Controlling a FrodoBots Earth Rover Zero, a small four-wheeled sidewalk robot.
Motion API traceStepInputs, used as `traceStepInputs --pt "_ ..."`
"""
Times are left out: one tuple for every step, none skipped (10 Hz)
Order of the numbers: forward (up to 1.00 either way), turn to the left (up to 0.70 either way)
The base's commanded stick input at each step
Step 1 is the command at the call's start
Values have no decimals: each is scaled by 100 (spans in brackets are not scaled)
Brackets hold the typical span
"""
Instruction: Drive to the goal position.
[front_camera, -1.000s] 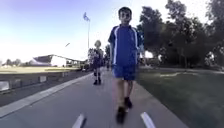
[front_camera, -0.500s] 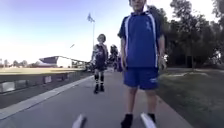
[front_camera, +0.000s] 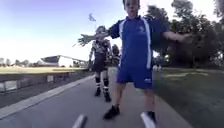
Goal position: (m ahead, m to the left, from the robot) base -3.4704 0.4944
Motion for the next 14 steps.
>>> traceStepInputs --pt "-100 0" --pt "-100 0" --pt "-100 0" --pt "-100 0" --pt "-100 0" --pt "-100 0" --pt "-76 0" --pt "-34 0" --pt "0 0" --pt "0 0" --pt "0 0" --pt "-31 0" --pt "-68 0" --pt "-100 0"
